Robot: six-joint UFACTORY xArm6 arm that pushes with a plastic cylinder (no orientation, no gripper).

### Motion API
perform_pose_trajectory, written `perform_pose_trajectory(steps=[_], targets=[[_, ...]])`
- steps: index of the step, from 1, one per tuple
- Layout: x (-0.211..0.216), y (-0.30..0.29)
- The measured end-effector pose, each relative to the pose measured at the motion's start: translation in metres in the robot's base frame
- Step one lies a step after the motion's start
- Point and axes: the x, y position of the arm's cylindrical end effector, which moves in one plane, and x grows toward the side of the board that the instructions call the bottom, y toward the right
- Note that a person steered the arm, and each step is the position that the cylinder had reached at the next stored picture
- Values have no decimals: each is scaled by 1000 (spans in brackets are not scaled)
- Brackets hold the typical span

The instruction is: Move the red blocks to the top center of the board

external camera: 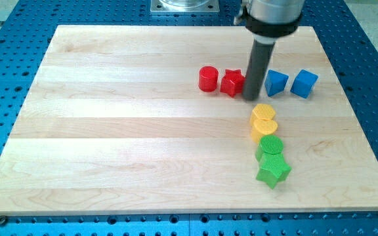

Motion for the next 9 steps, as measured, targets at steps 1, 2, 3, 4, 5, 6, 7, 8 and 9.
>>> perform_pose_trajectory(steps=[1,2,3,4,5,6,7,8,9], targets=[[-55,-85],[1,-60],[21,-95],[-42,-107],[55,-125],[7,-191],[-36,-142],[-64,-110],[-65,-110]])
